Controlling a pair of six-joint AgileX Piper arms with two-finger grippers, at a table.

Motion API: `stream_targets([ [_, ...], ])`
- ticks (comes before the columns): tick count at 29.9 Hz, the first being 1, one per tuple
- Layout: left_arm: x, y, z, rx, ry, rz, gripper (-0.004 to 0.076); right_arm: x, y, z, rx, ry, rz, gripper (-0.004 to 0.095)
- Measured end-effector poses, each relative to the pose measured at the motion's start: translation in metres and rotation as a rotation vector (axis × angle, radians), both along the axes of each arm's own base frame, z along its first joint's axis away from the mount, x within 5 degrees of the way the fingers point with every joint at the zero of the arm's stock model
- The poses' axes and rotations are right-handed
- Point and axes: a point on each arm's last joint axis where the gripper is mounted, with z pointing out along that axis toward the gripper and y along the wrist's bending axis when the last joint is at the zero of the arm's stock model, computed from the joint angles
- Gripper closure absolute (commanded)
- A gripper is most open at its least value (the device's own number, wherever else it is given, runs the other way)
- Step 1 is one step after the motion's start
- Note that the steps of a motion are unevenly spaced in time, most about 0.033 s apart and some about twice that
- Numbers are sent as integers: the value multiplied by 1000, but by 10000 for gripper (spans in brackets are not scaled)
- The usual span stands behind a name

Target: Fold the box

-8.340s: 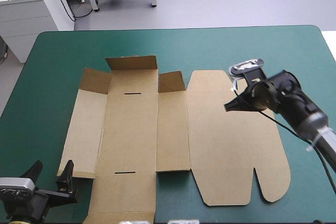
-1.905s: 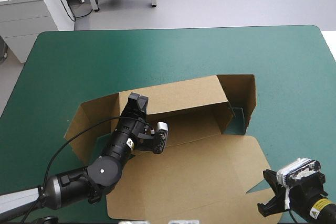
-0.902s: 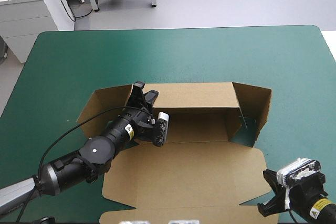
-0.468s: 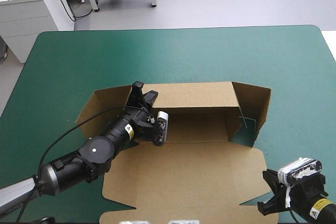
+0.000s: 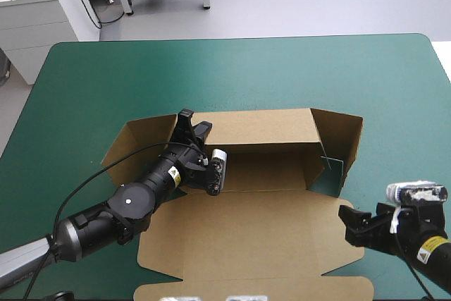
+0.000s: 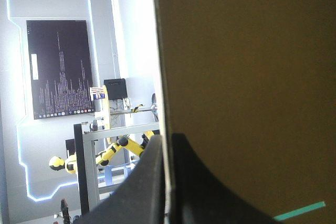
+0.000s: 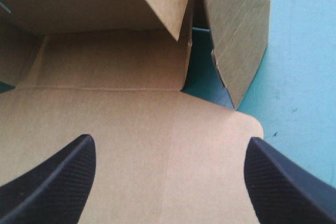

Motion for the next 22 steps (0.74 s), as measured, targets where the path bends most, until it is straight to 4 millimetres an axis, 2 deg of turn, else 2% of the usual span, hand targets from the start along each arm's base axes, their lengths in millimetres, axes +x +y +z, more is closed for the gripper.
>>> stream_targets([
  [5, 0, 0, 0, 1, 1, 2, 732, 30, 1, 36, -55, 41, -96, 179],
  [10, 2, -1, -2, 11, -2, 6, 732, 67, 5, 61, -147, 132, -159, 179],
  [16, 3, -2, -2, 20, -9, 5, 732, 125, 11, 87, -231, 170, -172, 179],
  [19, 3, -2, -2, 26, -15, 3, 732, 156, 5, 102, -291, 163, -170, 179],
  [22, 4, -2, -2, 27, -15, 3, 732, 188, -8, 107, -323, 203, -155, 179],
])
